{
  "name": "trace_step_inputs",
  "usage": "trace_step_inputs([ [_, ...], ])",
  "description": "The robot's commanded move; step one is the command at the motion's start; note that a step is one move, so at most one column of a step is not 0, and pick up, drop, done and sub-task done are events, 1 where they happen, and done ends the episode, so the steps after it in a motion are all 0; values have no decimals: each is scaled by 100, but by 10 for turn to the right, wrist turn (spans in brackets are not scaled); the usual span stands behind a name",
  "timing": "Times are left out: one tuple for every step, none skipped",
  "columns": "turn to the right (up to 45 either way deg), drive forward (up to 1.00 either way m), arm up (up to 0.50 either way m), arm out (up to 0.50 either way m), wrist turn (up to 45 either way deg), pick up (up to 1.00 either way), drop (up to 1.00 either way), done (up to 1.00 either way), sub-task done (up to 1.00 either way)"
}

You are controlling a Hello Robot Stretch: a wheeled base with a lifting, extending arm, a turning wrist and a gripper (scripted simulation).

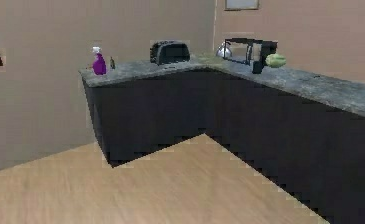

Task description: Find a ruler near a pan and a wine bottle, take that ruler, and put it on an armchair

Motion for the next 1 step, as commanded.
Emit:
trace_step_inputs([
  [30, 0, 0, 0, 0, 0, 0, 0, 0],
])
